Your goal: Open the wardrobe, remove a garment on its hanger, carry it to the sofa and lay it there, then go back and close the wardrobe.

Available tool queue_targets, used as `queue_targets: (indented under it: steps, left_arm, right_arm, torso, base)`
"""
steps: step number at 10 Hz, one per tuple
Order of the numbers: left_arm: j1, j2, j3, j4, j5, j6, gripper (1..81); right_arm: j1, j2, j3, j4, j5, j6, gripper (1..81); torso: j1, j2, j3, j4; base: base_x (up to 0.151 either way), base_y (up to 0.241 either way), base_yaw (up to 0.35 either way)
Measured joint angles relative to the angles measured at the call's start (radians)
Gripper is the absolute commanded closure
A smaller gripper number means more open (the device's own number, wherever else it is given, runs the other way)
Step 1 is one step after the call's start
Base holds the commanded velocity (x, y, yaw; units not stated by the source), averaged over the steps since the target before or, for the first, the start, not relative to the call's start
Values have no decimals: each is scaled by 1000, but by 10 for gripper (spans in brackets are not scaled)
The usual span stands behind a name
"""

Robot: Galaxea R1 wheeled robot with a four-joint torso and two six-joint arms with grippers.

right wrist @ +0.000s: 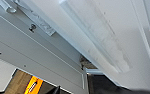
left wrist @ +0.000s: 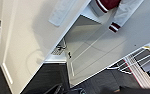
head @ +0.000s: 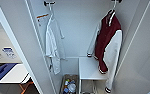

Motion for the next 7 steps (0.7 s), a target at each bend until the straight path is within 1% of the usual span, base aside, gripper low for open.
queue_targets:
  steps: [1,2,3,4,5,6,7]
  left_arm:
    - [100,7,-53,13,-70,-25,10]
    - [174,22,-128,27,-119,-53,10]
    - [203,46,-226,38,-179,-89,10]
    - [203,81,-328,44,-226,-133,10]
    - [202,131,-427,53,-249,-174,10]
    - [199,197,-520,59,-257,-210,10]
    - [190,283,-602,65,-255,-235,10]
  right_arm:
    - [-15,-21,-26,2,56,28,10]
    - [-34,-31,-73,7,81,50,10]
    - [-88,-29,-172,10,93,86,10]
    - [-119,-14,-263,14,96,108,10]
    - [-137,14,-344,19,101,129,10]
    - [-152,66,-405,24,105,141,10]
    - [-174,154,-456,24,103,159,10]
  torso:
    - [-1,-1,0,0]
    - [-2,-1,1,0]
    - [-3,-2,1,0]
    - [-4,-2,2,0]
    - [-4,-3,2,0]
    - [-4,-3,2,0]
    - [-4,-3,2,0]
  base:
    - [0,0,0]
    - [0,0,0]
    - [0,0,0]
    - [0,0,0]
    - [0,0,0]
    - [0,0,0]
    - [0,0,0]
